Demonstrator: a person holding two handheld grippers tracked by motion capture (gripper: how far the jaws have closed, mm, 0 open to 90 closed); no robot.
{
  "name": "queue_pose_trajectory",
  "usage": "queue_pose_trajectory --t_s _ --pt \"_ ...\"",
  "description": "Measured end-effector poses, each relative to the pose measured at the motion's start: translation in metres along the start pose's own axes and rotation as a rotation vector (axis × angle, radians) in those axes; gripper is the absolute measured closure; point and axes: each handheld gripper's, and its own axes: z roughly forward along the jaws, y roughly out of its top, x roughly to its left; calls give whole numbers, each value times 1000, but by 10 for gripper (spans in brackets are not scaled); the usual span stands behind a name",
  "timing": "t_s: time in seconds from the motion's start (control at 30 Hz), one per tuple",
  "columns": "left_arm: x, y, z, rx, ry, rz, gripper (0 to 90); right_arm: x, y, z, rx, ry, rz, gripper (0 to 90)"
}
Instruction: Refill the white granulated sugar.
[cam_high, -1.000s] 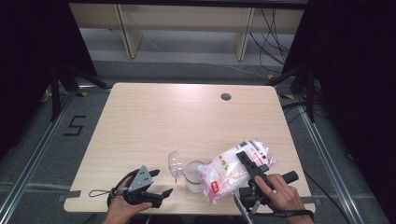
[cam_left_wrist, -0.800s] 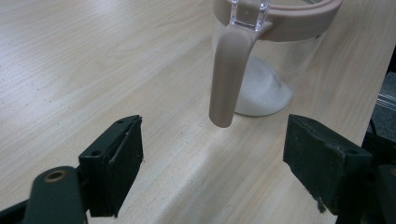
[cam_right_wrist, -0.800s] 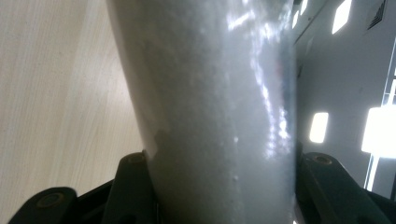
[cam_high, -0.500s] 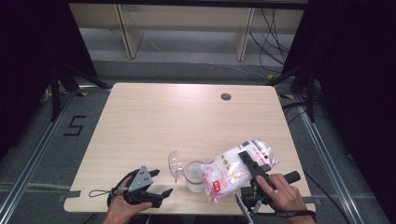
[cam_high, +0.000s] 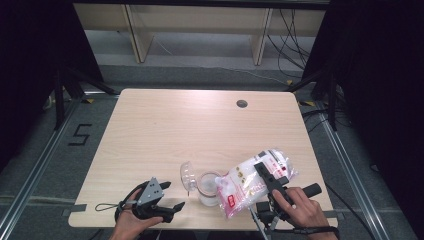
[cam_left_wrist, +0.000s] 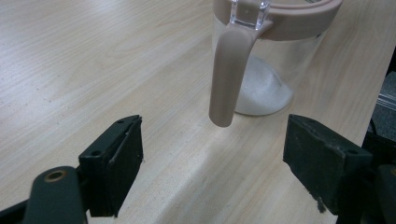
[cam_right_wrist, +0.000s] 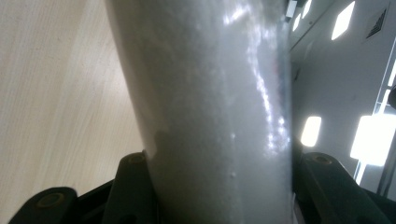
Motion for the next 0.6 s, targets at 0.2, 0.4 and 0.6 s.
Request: queue_pose_trajectory --t_s 0.2,0.4,0.6 --pt "1 1 0 -5 4 24 196 0 0 -1 10 13 23 564" --pt "1 0 0 -3 5 21 196 -1 -1 -1 4 12 14 565" --pt "1 1 -1 -2 11 27 196 -3 -1 -1 -1 7 2 565"
